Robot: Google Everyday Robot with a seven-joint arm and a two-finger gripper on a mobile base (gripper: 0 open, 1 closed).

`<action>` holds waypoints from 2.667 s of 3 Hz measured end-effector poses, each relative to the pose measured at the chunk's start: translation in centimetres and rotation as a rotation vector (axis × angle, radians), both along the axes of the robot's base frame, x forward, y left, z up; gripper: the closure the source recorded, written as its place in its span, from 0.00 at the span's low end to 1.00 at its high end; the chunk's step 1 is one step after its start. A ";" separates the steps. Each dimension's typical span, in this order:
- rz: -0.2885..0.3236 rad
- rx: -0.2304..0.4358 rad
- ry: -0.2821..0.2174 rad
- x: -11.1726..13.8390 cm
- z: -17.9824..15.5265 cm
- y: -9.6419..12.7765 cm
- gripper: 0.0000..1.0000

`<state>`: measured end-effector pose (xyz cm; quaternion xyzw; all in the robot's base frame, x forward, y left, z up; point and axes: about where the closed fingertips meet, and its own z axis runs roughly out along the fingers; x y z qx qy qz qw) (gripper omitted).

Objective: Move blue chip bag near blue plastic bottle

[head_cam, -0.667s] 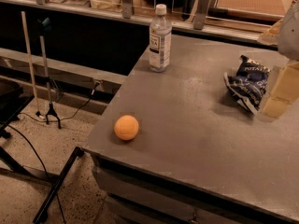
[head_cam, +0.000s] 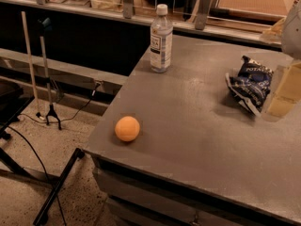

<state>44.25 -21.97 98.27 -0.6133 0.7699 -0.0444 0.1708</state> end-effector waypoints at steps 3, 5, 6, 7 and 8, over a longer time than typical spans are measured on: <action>0.236 -0.210 -0.226 8.5 -2.6 -6.2 0.00; 0.359 -0.316 -0.221 12.6 -7.4 -9.3 0.00; 0.441 -0.264 -0.196 12.3 -9.4 -9.0 0.00; 0.451 -0.265 -0.196 12.3 -9.4 -8.8 0.26; 0.453 -0.265 -0.196 12.3 -9.5 -8.8 0.49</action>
Offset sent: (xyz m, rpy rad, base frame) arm 0.1025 -0.0750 -0.0197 -0.2327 -0.3112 0.3074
